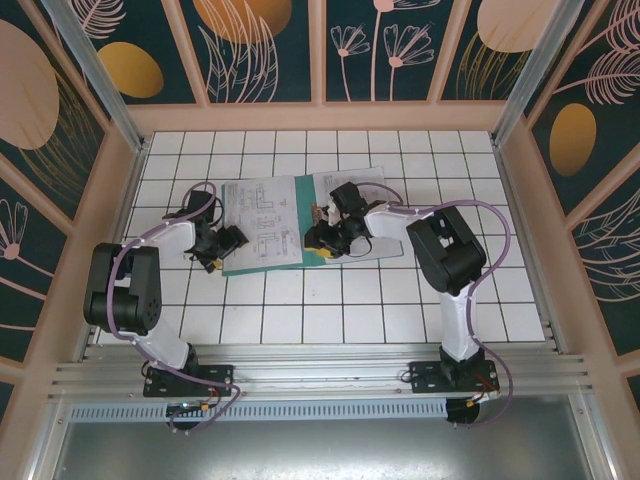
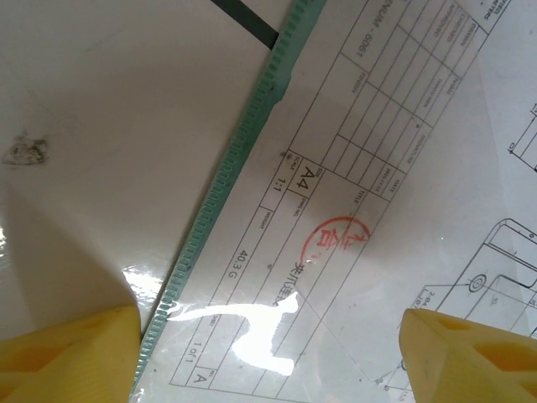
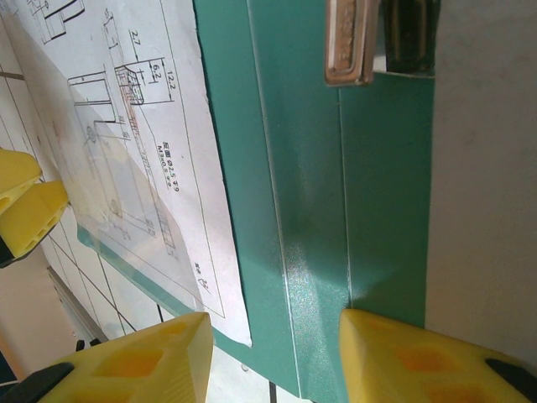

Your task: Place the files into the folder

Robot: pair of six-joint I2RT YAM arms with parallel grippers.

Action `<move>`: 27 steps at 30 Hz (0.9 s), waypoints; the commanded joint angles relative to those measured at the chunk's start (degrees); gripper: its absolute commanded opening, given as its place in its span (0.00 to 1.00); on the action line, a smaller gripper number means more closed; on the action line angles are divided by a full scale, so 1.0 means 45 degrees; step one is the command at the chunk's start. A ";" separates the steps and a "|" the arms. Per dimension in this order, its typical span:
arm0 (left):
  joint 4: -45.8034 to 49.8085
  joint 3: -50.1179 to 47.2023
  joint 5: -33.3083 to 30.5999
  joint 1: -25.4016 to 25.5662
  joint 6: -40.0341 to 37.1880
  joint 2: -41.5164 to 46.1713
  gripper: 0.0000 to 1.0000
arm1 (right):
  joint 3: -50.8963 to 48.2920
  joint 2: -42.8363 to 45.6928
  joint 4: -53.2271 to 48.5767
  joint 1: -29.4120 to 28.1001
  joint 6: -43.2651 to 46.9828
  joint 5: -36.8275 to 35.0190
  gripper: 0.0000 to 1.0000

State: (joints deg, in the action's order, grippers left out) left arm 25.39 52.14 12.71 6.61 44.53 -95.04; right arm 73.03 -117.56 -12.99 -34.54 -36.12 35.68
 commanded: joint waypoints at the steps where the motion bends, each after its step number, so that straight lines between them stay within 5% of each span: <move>1: -0.0491 -0.0010 0.2613 0.0874 0.0128 -0.0590 0.78 | -0.0101 -0.0752 -0.1152 -0.0052 0.0038 -0.0429 0.45; 10: -0.0346 0.0167 0.2150 0.0885 0.0253 0.0232 0.74 | -0.0079 -0.0782 -0.1237 -0.0014 0.0097 -0.0427 0.45; 27: -0.0502 0.1104 0.3760 0.0894 0.1787 0.2442 0.70 | 0.0127 -0.0942 -0.1473 0.0373 0.0347 -0.0507 0.45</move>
State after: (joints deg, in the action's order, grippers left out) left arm 25.52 55.77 22.63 9.15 49.47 -85.80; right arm 74.26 -117.97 -15.51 -33.01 -36.05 35.94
